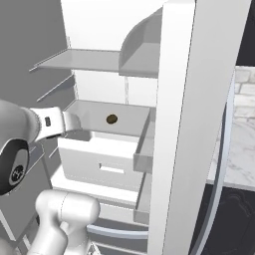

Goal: Retrieve the peach and kiwi from the fridge and place them into the bowl on the dining table.

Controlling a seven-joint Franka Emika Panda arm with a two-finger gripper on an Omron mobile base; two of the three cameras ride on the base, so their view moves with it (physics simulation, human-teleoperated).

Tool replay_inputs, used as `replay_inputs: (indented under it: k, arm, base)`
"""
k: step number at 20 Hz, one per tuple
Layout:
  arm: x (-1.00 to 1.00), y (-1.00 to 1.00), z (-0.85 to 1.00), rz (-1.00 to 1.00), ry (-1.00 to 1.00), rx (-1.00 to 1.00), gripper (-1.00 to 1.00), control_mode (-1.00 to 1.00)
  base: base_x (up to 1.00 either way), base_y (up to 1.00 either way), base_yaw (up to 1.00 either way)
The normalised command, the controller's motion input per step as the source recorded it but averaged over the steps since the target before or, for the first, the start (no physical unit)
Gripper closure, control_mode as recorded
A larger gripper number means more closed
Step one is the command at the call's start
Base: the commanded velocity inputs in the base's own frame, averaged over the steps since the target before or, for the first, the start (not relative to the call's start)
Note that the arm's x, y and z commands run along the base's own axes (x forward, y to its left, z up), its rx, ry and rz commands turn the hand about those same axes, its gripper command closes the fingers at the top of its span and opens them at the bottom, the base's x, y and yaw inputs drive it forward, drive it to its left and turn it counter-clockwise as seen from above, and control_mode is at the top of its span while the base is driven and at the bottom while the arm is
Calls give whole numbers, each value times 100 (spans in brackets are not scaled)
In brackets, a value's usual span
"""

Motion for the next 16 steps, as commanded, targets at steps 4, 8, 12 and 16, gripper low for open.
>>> replay_inputs:
  k: [4,8,12,16]
  arm:
    - [23,-23,-13,-10,0,1,-100,-100]
    - [21,-11,0,-1,3,7,-100,-100]
    - [30,0,0,1,12,8,-100,-100]
    - [25,0,-11,1,12,5,-100,-100]
  base:
    - [0,0,0]
    - [0,0,0]
    - [0,0,0]
    - [0,0,0]
